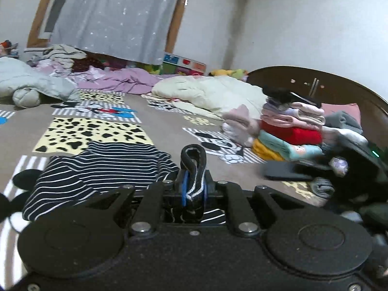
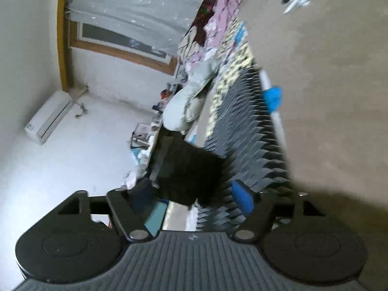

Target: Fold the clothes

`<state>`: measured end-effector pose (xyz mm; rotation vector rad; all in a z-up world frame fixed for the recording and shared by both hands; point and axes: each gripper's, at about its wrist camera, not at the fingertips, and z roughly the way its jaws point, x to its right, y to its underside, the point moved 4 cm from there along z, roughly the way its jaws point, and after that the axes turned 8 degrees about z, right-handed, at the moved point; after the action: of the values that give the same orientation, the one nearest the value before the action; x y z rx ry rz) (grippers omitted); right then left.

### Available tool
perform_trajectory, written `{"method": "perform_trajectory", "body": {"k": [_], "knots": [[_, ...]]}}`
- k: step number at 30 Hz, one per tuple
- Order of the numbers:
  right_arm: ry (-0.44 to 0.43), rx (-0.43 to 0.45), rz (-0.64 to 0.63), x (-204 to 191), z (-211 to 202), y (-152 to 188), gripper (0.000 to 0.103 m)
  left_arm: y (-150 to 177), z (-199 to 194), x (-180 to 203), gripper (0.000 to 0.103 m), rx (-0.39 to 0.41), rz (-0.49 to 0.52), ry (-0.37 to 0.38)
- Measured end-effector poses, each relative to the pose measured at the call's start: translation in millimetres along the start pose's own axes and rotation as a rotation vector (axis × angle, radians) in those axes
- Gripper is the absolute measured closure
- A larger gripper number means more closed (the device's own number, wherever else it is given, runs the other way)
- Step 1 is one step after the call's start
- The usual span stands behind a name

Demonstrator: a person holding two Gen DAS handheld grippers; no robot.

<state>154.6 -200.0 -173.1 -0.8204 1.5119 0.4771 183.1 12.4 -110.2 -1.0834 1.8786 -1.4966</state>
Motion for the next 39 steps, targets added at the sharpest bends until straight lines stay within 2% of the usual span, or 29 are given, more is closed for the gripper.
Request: {"method": "perform_trajectory", "body": {"k": [5, 9, 11, 12, 13, 14, 15, 16, 17, 18, 19, 22, 25, 31, 35, 39], "knots": [[0.051, -0.078, -0.049, -21.3, 48.9, -13.5, 0.022, 0.4, 2.6, 18.5, 0.094, -0.007, 0.119, 0.017], [0.104, -0.097, -0.082, -31.7, 65.0, -24.0, 0.019, 8.5, 9.7, 36.1, 0.094, -0.030, 0.261, 0.032], [0.126, -0.107, -0.087, -32.7, 68.4, -26.9, 0.022, 12.4, 12.6, 46.6, 0.094, -0.037, 0.304, 0.048], [0.137, -0.112, -0.088, -32.6, 69.4, -27.8, 0.029, 13.6, 13.5, 50.6, 0.094, -0.038, 0.318, 0.053], [0.149, -0.116, -0.091, -32.5, 70.2, -28.5, 0.041, 14.1, 13.6, 53.1, 0.093, -0.038, 0.325, 0.056], [0.168, -0.115, -0.100, -32.3, 70.1, -28.5, 0.047, 14.5, 13.7, 55.6, 0.092, -0.039, 0.331, 0.060], [0.187, -0.109, -0.114, -31.1, 68.7, -28.2, 0.060, 15.0, 13.7, 58.1, 0.089, -0.039, 0.338, 0.063], [0.194, -0.102, -0.121, -28.8, 65.2, -28.2, 0.072, 14.7, 12.9, 59.0, 0.076, -0.041, 0.336, 0.072], [0.201, -0.095, -0.128, -26.5, 61.7, -28.1, 0.078, 13.1, 9.7, 57.1, 0.065, -0.038, 0.325, 0.081], [0.206, -0.087, -0.135, -24.9, 58.5, -28.5, 0.089, 10.9, 5.1, 54.3, 0.063, -0.027, 0.315, 0.083], [0.207, -0.080, -0.143, -25.1, 55.9, -29.6, 0.093, 8.5, -0.2, 50.0, 0.063, -0.017, 0.301, 0.083], [0.202, -0.061, -0.176, -29.4, 49.5, -33.0, 0.094, 1.2, -19.1, 26.0, 0.063, 0.010, 0.230, 0.052], [0.194, -0.038, -0.231, -43.3, 45.4, -39.7, 0.094, 1.7, -37.0, -11.2, 0.063, 0.000, 0.126, -0.042], [0.185, 0.035, -0.297, -69.9, 32.0, -66.3, 0.094, 26.6, -58.8, -66.5, 0.063, -0.149, -0.038, -0.278], [0.193, 0.072, -0.298, -71.7, 22.2, -84.4, 0.094, 44.6, -71.0, -78.4, 0.063, -0.240, -0.170, -0.313], [0.212, 0.074, -0.318, -74.0, 23.9, -98.3, 0.094, 57.0, -80.0, -71.8, 0.060, -0.296, -0.205, -0.338]]}}
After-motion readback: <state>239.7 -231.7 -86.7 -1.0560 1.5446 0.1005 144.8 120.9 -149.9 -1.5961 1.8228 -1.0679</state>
